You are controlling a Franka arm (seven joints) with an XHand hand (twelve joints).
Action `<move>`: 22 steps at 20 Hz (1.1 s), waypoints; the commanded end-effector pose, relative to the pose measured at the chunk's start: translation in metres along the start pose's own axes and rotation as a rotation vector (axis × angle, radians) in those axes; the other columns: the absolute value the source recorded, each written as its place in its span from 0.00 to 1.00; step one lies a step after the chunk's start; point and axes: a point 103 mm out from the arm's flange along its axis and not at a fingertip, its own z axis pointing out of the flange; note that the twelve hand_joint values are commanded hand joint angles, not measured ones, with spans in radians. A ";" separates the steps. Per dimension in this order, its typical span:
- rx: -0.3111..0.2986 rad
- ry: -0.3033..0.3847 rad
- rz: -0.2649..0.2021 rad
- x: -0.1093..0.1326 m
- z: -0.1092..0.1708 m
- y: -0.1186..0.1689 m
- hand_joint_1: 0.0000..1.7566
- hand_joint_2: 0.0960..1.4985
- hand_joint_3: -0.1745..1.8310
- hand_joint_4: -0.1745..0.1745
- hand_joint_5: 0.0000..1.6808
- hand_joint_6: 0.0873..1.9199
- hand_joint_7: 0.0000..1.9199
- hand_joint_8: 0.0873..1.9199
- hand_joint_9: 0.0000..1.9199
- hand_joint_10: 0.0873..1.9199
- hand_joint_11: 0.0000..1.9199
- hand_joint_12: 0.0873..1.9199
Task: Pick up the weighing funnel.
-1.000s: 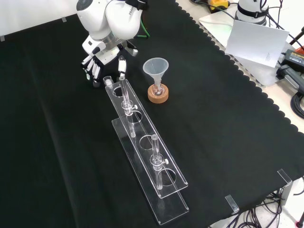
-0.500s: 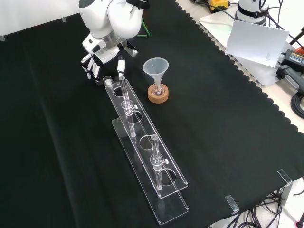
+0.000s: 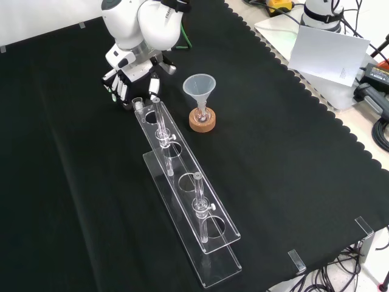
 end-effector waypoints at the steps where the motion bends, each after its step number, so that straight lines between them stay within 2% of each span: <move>1: -0.029 0.011 0.003 0.002 0.000 0.001 0.39 0.52 0.14 1.00 0.55 0.31 0.56 0.24 0.37 0.18 0.00 0.78; 11: -0.056 0.011 0.015 0.003 0.000 0.002 0.42 0.50 0.18 1.00 0.64 0.28 0.62 0.24 0.44 0.14 0.04 0.77; 22: -0.067 0.014 0.018 0.004 0.002 0.006 0.44 0.47 0.23 1.00 0.67 0.26 0.65 0.23 0.46 0.12 0.06 0.76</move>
